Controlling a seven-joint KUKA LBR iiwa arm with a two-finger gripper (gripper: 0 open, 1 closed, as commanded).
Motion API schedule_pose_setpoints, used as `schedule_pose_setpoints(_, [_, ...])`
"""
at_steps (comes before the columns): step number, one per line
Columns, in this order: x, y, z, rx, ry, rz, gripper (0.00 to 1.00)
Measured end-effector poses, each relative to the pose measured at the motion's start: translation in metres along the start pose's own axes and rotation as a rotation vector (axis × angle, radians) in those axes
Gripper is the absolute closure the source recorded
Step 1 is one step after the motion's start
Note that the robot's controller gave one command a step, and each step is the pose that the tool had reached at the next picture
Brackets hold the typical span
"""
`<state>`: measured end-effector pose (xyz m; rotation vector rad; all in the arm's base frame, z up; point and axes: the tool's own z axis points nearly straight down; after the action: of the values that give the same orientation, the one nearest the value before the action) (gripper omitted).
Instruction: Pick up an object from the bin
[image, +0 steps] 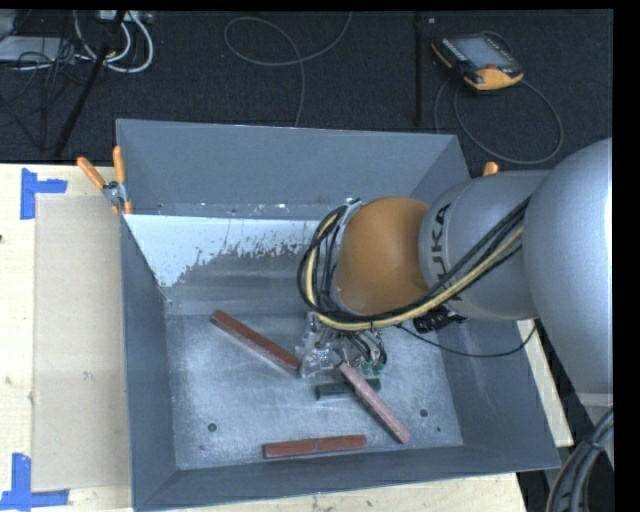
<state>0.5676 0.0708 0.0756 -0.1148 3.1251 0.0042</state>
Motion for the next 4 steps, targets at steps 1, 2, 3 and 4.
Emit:
schedule_pose_setpoints(1, [0.002,0.000,0.002,0.000,0.006,0.000,0.00])
schedule_pose_setpoints(2, [0.002,0.000,0.002,0.000,0.006,0.001,0.00])
schedule_pose_setpoints(3, [-0.022,0.014,-0.001,0.001,-0.003,0.168,1.00])
schedule_pose_setpoints(4, [-0.022,0.014,-0.001,0.000,-0.003,0.168,1.00])
